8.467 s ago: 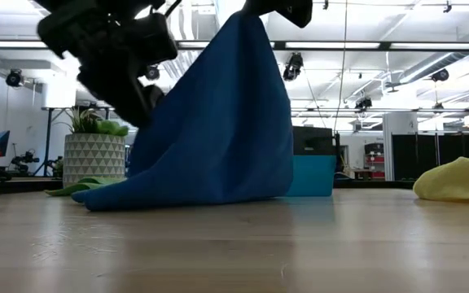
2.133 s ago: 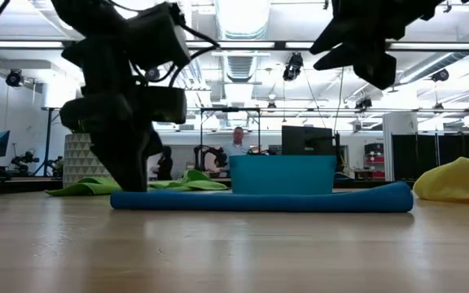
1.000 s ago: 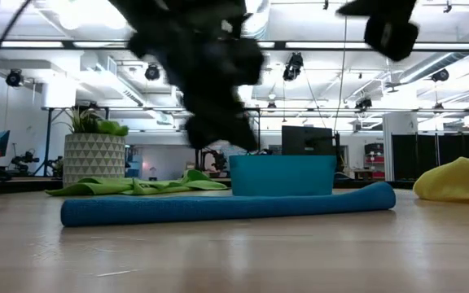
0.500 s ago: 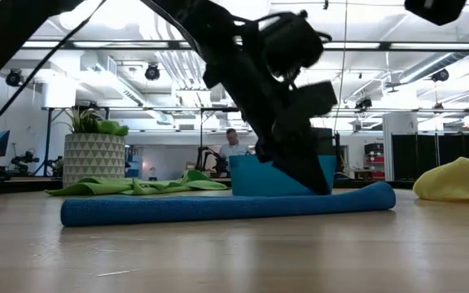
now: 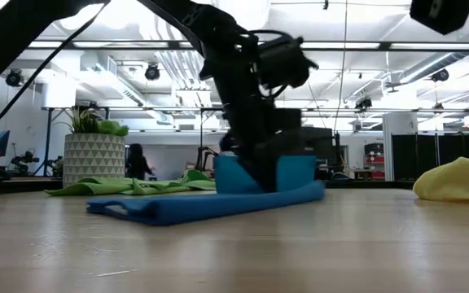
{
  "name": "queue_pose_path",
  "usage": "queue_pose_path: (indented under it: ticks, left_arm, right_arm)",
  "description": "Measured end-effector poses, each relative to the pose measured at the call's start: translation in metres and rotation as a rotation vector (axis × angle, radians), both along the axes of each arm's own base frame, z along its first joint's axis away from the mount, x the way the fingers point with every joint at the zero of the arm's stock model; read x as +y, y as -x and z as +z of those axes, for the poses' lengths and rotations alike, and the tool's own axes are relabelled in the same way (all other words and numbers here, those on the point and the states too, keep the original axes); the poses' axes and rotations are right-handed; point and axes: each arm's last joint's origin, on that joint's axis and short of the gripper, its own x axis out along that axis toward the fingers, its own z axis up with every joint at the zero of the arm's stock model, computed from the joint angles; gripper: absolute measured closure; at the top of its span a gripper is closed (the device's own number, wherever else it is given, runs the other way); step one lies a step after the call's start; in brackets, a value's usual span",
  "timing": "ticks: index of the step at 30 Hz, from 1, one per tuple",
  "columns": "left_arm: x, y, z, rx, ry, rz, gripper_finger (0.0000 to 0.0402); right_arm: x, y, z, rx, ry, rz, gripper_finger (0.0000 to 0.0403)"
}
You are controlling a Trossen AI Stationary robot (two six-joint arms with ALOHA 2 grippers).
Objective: Fold microfiber towels
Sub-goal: Fold the blue microfiber cloth
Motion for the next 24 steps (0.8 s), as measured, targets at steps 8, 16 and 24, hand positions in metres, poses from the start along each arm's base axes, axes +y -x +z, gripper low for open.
queue_pose_path:
  ticks: [8, 16, 24]
  left_arm:
    - [-0.003, 0.033, 0.094, -0.156, -0.072, -0.055, 0.0401]
    - [-0.015, 0.121, 0.138, -0.183, -0.030, -0.061, 0.0401]
    - [-0.049, 0.226, 0.094, -0.213, 0.251, -0.023, 0.0401]
  right_arm:
    - [0.010, -0.016, -0.021, 0.025, -0.020, -0.051, 0.0314]
    - [0.021, -0.106, -0.072, 0.053, -0.007, 0.035, 0.0315]
    - [0.003, -0.200, -0.115, 0.257, 0.046, 0.048, 0.0370]
